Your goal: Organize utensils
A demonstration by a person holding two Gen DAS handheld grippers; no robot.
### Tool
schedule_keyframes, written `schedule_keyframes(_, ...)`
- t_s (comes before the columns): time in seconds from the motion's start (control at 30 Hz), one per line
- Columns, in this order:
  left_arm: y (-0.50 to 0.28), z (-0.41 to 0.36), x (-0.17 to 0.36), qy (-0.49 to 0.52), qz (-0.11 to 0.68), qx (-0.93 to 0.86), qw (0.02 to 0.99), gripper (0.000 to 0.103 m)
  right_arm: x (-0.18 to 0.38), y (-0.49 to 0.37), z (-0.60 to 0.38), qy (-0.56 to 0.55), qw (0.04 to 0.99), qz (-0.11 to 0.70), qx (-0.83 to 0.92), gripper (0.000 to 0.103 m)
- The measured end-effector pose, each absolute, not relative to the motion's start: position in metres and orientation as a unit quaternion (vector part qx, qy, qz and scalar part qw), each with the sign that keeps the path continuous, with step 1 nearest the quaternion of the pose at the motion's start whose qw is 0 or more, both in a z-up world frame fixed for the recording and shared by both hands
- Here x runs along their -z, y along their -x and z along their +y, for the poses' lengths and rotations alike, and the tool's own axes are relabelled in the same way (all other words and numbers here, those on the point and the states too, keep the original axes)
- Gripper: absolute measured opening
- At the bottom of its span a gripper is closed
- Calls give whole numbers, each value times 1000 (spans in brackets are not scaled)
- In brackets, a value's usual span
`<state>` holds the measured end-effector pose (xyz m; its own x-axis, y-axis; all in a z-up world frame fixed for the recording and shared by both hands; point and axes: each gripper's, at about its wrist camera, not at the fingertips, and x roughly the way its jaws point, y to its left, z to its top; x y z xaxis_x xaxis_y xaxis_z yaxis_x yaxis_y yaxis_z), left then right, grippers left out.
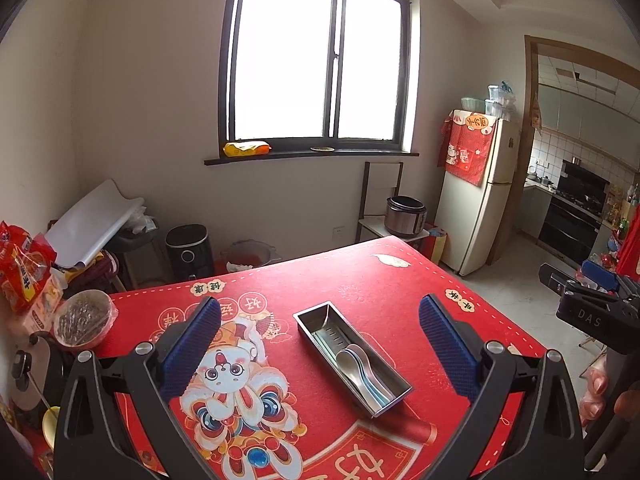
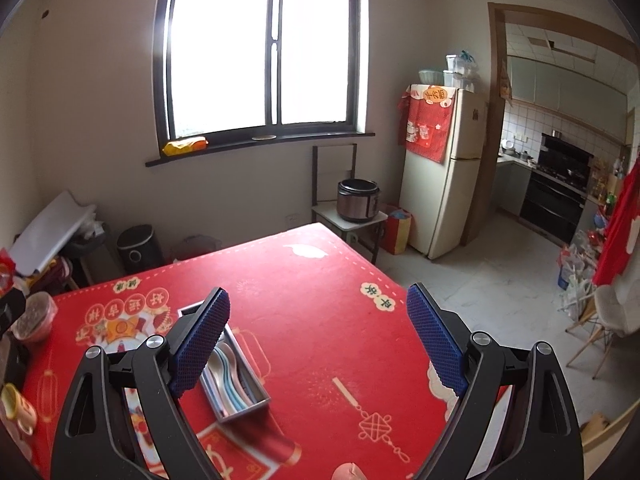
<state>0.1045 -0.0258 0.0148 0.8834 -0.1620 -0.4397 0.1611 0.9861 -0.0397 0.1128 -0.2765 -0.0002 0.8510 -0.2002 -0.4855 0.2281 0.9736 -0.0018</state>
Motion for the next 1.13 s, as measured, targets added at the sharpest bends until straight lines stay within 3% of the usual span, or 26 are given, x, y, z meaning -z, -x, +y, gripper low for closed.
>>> schedule_keyframes(1.13,-112,-37,-11,0,229,74,971,97,5,-116,-291,-38,957,252,139,87)
